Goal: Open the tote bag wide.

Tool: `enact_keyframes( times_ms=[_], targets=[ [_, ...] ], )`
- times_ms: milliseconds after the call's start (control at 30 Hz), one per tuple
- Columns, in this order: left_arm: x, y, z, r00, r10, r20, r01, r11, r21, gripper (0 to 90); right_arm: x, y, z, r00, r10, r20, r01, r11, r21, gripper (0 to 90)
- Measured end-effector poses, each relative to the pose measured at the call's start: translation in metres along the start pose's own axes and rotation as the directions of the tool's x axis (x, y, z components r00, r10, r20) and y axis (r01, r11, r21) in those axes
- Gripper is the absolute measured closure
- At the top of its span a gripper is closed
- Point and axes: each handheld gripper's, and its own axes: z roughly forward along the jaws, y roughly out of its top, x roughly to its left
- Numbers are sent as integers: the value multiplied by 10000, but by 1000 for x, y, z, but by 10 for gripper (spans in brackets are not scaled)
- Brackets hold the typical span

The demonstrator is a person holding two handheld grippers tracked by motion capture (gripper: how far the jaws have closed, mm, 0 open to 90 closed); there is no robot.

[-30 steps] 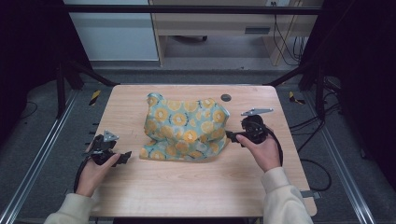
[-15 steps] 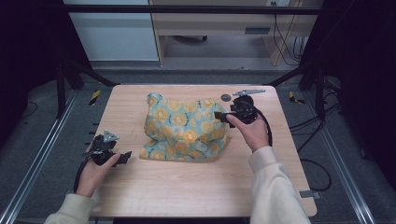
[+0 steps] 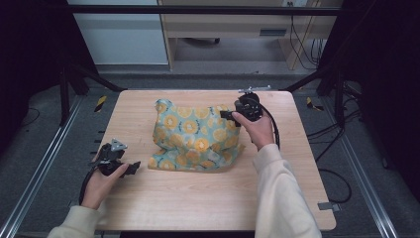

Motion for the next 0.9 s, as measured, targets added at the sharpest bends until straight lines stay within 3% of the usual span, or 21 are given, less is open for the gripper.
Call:
enact_keyframes(
  times_ms=[133, 200, 233, 267, 300, 333, 367, 500, 633, 900],
  targets=[
    [0, 0, 0, 10000, 19, 12, -19, 10000, 15, 91, 0, -2, 9, 9997, 50, -226, -47, 9999, 135, 372],
    [0, 0, 0, 10000, 0, 23, 0, 10000, -1, 91, 4, -4, 10, 9989, -297, -369, 305, 9993, 214, 544],
    [0, 0, 0, 10000, -10, 14, 10, 10000, -7, 91, 4, -4, 10, 9989, -297, -369, 305, 9993, 214, 544],
    [0, 0, 0, 10000, -24, 4, 24, 10000, -23, 91, 6, -6, 9, 9978, -577, -332, 583, 9981, 178, 662],
    [0, 0, 0, 10000, -24, 4, 24, 10000, -23, 91, 6, -6, 9, 9978, -577, -332, 583, 9981, 178, 662],
    [0, 0, 0, 10000, -23, 9, 23, 10000, -15, 91, 9, -7, 7, 9967, -715, -380, 723, 9972, 197, 763],
    [0, 1, 0, 10000, -20, 10, 20, 10000, -11, 91, 10, -7, 6, 9961, -779, -405, 788, 9967, 211, 798],
    [0, 1, -1, 10000, -8, 14, 8, 10000, -3, 92, 14, -6, 2, 9939, -991, -475, 999, 9949, 152, 885],
    [0, 4, -3, 10000, -7, -89, 5, 9999, -142, 97, 22, -5, -7, 9908, -1220, -580, 1216, 9925, -92, 900],
    [-11, 15, -11, 9987, 511, 95, -507, 9981, -344, 104, 55, -13, -43, 9757, -1967, -963, 1894, 9786, -801, 900]
  ],
)
